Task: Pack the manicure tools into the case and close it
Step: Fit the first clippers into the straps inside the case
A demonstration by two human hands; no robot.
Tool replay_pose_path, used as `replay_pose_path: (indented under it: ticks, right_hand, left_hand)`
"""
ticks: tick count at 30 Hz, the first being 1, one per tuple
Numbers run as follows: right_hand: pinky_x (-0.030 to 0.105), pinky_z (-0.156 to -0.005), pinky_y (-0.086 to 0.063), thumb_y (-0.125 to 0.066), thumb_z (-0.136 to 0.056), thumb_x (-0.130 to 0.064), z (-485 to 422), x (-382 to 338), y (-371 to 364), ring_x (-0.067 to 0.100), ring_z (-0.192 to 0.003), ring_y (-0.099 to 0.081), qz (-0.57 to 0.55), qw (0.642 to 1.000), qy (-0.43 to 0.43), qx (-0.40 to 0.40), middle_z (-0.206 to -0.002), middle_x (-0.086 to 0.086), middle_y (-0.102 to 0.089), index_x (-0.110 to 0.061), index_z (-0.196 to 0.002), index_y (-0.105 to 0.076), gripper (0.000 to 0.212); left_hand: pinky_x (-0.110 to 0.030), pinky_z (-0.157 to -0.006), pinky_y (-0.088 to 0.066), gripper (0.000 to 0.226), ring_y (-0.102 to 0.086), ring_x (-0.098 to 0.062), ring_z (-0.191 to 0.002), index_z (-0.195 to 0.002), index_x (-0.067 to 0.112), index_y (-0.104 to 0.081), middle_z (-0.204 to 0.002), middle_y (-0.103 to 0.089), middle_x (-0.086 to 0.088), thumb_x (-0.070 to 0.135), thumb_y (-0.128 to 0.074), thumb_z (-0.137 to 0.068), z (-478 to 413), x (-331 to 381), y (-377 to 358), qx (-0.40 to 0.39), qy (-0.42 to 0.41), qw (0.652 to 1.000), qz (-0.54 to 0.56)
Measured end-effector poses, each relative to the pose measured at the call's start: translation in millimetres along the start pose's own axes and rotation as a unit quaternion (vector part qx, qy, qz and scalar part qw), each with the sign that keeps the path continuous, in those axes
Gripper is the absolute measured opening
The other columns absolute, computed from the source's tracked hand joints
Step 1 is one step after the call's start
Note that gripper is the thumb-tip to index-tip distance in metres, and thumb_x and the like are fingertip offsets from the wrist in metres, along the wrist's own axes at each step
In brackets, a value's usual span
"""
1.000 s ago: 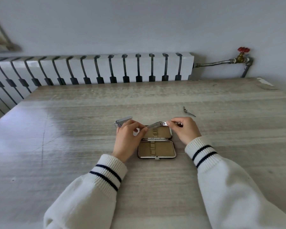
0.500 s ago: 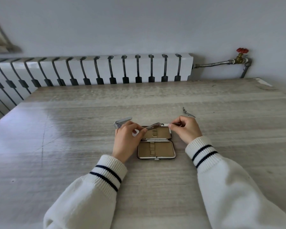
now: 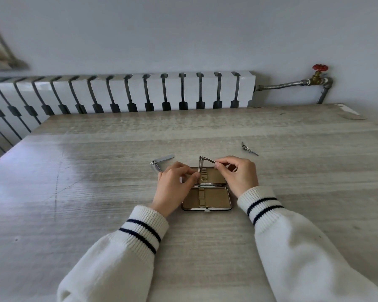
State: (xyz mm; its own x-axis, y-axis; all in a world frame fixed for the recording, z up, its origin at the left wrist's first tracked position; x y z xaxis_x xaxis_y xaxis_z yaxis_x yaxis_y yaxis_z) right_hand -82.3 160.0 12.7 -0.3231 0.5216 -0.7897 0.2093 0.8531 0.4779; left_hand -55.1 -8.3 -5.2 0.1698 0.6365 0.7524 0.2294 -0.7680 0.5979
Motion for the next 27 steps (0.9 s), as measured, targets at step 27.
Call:
replay_pose_path:
  ticks: [27]
  right_hand:
    - [0.016, -0.079, -0.05, -0.064, -0.078, -0.013, 11, 7, -26, 0.005, -0.081, -0.066, -0.173, 0.971, -0.083, -0.141, -0.08, -0.001, -0.072, -0.021, -0.085, -0.069, 0.012]
  left_hand:
    - [-0.014, -0.06, -0.044, 0.006, -0.059, -0.002, -0.066, -0.074, 0.032, -0.06, -0.073, -0.065, 0.013, 0.031, -0.065, -0.078, -9, -28, -5, -0.01, 0.068, 0.987, 0.144]
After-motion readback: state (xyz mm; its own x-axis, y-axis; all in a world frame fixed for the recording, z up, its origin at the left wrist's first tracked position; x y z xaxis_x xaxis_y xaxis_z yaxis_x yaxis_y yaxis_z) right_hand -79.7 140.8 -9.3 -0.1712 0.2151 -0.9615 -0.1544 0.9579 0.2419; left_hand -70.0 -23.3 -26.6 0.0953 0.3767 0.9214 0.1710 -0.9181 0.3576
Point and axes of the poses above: each hand's wrist, its own z-axis away from the middle knuckle, its own y-axis out of the back of the hand, x = y × z, the point moved 10 cm from there along -z, towards the middle knuckle
